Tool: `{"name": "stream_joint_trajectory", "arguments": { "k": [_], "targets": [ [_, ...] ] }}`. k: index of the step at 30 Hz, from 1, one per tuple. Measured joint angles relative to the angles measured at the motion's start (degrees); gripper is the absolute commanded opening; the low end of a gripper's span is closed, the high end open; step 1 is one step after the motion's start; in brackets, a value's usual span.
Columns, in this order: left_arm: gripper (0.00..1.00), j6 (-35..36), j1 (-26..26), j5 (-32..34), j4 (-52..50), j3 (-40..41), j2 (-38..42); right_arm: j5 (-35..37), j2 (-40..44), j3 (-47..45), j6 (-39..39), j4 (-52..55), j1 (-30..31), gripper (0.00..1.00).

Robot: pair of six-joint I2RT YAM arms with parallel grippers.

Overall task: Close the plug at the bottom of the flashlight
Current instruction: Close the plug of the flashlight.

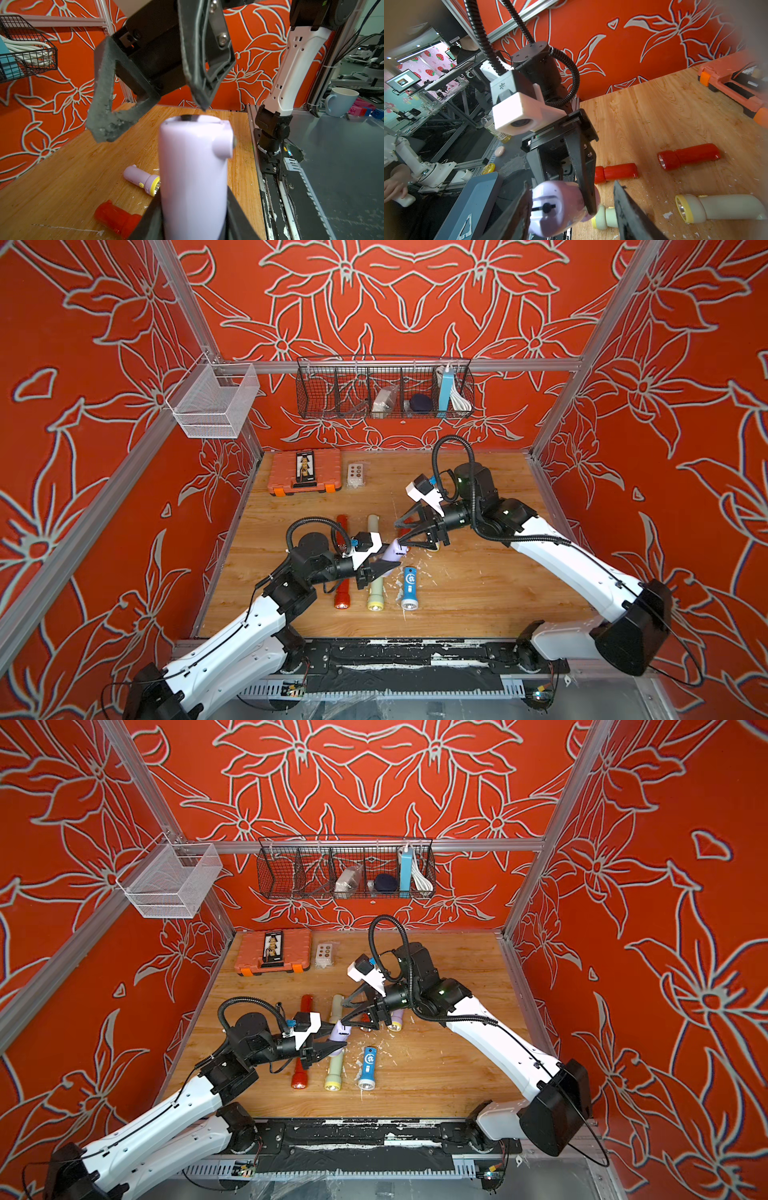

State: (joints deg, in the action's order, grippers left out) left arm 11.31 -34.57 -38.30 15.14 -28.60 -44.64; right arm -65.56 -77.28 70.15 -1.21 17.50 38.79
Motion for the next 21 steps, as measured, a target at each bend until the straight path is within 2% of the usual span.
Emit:
{"name": "stream_joint_trajectory", "arguments": {
  "k": [7,21],
  "targets": [
    [0.0,-0.07,0.0,0.02,-0.28,0.0,-0.04,-0.42,0.07,-1.55,-0.07,-0.31,0.11,0.6],
    [0.0,-0.83,0.02,0.96,-2.32,0.0,0.61,-2.54,0.04,-2.64,-1.36,-2.56,0.68,0.21]
  ]
}}
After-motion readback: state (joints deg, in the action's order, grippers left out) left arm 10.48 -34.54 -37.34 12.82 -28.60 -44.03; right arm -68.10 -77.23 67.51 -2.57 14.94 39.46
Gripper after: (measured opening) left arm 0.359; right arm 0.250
